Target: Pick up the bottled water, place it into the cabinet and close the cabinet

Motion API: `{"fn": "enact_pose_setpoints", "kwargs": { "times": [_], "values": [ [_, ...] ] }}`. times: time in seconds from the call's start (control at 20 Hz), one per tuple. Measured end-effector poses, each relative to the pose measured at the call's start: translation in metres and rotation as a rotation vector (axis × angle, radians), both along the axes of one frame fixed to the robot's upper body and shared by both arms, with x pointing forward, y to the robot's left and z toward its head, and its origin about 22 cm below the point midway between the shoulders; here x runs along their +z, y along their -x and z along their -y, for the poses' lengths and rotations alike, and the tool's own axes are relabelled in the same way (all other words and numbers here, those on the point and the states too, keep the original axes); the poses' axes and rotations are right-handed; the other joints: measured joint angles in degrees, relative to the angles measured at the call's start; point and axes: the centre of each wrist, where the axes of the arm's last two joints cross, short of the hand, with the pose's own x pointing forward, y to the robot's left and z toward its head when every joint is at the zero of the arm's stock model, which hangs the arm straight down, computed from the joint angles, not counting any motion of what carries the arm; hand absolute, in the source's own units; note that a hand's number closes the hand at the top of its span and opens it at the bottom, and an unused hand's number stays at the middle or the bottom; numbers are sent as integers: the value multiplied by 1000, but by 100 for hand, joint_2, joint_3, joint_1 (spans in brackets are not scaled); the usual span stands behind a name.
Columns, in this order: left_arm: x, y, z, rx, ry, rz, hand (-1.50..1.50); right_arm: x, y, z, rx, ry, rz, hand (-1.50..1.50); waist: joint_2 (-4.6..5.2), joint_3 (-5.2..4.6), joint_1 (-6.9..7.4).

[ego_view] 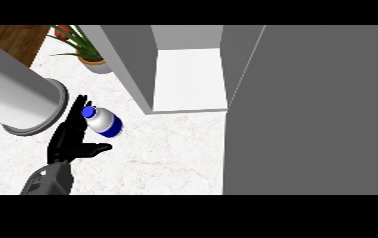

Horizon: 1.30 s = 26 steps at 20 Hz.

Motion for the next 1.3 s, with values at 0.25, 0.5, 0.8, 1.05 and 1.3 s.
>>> {"fn": "enact_pose_setpoints", "kwargs": {
  "times": [0.25,0.5,0.8,1.05,1.3],
  "values": [
    [-15,-4,6,-29,9,16,-150,-1,4,-2,0,-10,-5,-150,14,-5,-22],
    [-29,0,12,-41,54,52,150,-2,7,-3,9,-13,-1,-150,28,-12,-49],
    [-33,-3,16,-34,-54,117,150,-3,10,-2,8,-6,6,-150,21,4,-63],
    [-30,-10,20,-33,-187,208,150,-3,13,-2,1,-7,2,-150,16,12,-55],
    [-39,-5,40,-60,-234,287,150,-4,15,-2,-14,-3,-5,-150,-35,47,46]
  ]
}}
